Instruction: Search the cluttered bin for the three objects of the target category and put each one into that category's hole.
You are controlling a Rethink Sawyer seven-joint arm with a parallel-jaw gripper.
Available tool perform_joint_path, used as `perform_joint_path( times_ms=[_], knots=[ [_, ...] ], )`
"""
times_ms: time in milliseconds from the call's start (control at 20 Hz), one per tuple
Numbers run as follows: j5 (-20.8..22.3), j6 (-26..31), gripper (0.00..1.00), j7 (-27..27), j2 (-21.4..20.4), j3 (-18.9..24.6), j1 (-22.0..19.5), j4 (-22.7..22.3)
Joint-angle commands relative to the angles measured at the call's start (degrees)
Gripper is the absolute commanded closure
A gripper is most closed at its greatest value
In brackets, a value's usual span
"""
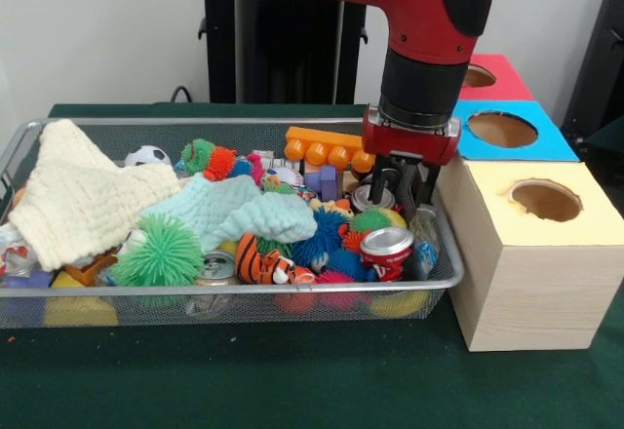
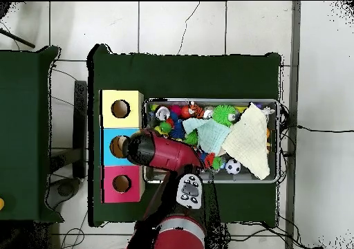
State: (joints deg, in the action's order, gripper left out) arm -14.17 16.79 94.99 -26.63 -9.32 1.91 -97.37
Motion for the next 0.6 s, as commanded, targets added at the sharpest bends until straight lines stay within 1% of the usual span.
perform_joint_path(
  times_ms=[50,350,450,600],
  knots=[
    [-3.1,8.9,0.0,9.5,-1.7,7.0,-1.3,5.3],
    [-2.5,8.3,0.0,7.8,-2.6,9.2,-3.6,4.2],
    [-1.9,5.7,0.0,5.8,-2.0,11.9,-5.7,4.1],
    [-0.7,3.1,0.0,5.2,-0.9,12.8,-7.0,5.1]
  ],
)
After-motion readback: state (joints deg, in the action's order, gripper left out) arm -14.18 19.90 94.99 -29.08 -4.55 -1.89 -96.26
